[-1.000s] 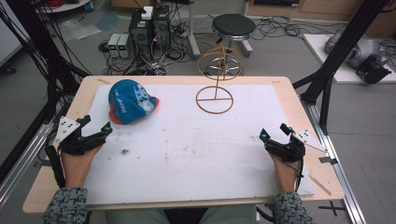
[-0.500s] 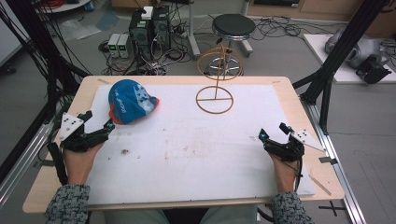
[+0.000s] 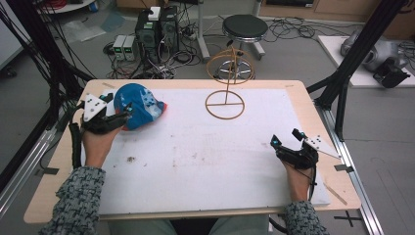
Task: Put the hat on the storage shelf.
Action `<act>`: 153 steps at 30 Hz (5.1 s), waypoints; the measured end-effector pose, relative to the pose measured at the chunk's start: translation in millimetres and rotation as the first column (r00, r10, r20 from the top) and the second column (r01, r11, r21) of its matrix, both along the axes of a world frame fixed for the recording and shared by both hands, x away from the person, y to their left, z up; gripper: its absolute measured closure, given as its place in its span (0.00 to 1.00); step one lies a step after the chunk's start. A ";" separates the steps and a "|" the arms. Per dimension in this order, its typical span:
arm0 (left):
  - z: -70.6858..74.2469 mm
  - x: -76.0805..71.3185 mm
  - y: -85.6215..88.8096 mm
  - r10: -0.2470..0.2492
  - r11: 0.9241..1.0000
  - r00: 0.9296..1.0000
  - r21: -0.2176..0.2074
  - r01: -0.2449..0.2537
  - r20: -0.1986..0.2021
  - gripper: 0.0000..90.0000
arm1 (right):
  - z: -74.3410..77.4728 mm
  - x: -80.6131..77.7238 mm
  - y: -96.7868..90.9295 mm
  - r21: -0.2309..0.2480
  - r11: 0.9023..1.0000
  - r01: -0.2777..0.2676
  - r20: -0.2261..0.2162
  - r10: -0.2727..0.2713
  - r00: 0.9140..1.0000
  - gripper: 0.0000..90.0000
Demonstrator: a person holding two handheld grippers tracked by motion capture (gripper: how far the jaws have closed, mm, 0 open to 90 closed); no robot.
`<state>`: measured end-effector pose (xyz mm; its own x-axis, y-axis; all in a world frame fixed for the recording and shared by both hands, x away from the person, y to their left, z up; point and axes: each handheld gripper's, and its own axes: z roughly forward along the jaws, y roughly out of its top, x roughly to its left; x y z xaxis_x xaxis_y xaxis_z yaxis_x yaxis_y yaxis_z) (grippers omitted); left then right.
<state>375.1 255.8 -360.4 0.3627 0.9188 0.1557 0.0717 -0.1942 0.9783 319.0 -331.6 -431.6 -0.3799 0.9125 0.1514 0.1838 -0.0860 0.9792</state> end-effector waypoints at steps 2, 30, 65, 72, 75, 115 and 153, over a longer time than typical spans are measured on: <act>-1.1 8.0 -5.2 -0.008 1.000 1.000 0.013 0.008 0.002 0.32 | 0.0 0.0 0.0 -0.002 1.000 0.000 -0.002 0.000 1.000 0.09; -41.7 68.3 -35.1 0.001 0.973 0.986 0.228 0.037 -0.167 0.45 | -2.0 2.1 2.1 -0.009 0.999 -0.032 -0.028 0.032 0.999 0.09; 2.2 86.5 -42.1 -0.068 0.969 0.974 0.217 0.116 -0.218 0.98 | -3.0 3.2 1.3 0.001 1.000 -0.029 -0.046 0.029 0.999 0.09; 28.1 94.5 -34.4 -0.061 0.984 0.979 0.154 0.092 -0.194 0.98 | -3.4 4.0 0.7 -0.001 1.000 -0.030 -0.046 0.030 0.998 0.09; 38.8 96.4 -32.8 -0.050 0.987 0.982 0.144 0.078 -0.183 0.98 | -3.5 4.1 0.7 -0.001 1.000 -0.030 -0.047 0.029 0.998 0.09; 154.0 145.0 -93.5 -0.081 0.990 0.994 -0.119 0.072 -0.076 0.98 | -4.5 3.3 -1.2 -0.011 1.000 -0.026 -0.066 0.025 0.998 0.09; 191.5 177.0 -188.0 -0.191 0.951 0.981 -0.242 0.192 0.025 0.99 | -3.7 -5.8 -9.8 -0.025 1.000 -0.011 -0.081 0.009 0.997 0.09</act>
